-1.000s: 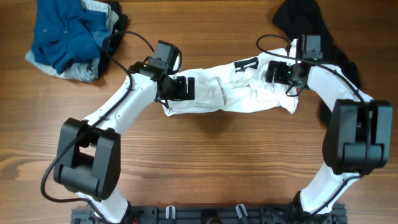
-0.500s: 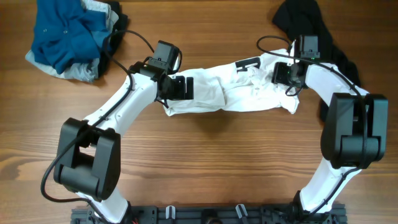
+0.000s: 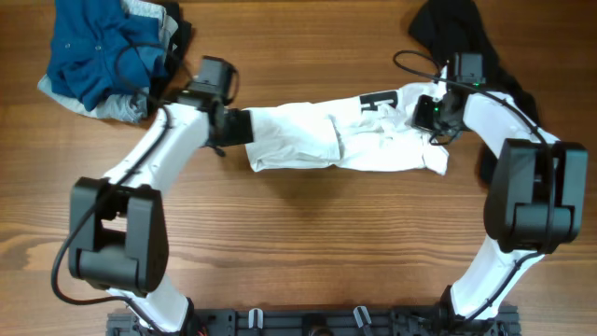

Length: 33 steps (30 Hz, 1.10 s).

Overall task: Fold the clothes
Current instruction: 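Release the left gripper and fold the right end leftward with the right gripper, then press the folded white bundle down with the right gripper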

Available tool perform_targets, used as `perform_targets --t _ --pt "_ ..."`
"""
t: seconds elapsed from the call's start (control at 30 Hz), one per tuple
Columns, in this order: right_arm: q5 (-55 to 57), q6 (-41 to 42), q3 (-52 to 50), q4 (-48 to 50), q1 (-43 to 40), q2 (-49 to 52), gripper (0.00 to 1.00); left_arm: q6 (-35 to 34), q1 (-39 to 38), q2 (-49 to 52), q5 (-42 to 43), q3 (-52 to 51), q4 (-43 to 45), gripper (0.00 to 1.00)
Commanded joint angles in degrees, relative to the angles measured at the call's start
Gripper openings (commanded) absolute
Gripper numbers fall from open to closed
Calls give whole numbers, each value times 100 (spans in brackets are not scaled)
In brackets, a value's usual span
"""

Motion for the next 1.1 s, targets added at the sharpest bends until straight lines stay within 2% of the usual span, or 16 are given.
perform_targets --t 0.0,0.23,0.43,0.7,0.93,0.97,1.0,1.03,1.07 --pt "-291 -433 352 -411 -251 -557 4 81 529 13 -131 68 -142 100" --pt "-358 -686 1176 -1311 -249 -1530 4 380 1174 13 -131 68 -186 100" --pt "-531 -949 1648 -1895 136 -1663 4 380 1421 13 -131 68 -184 100" --pt "-503 -831 1644 -1720 1445 -1589 4 378 1449 13 -129 68 -175 100" --pt "-396 -597 1641 -1351 2422 -896 4 378 1449 15 -129 68 -177 100" --pt "-398 -579 1639 -1314 2529 -758 6 378 1449 15 -129 68 -177 100" --pt "-398 -516 1639 -1281 2632 -619 13 376 1449 15 -129 68 -177 100" --pt "-407 -470 1639 -1255 2730 -481 22 378 1449 15 -129 68 -177 100" --pt "-448 -479 1641 -1241 2802 -396 38 378 1447 15 -129 68 -175 100"
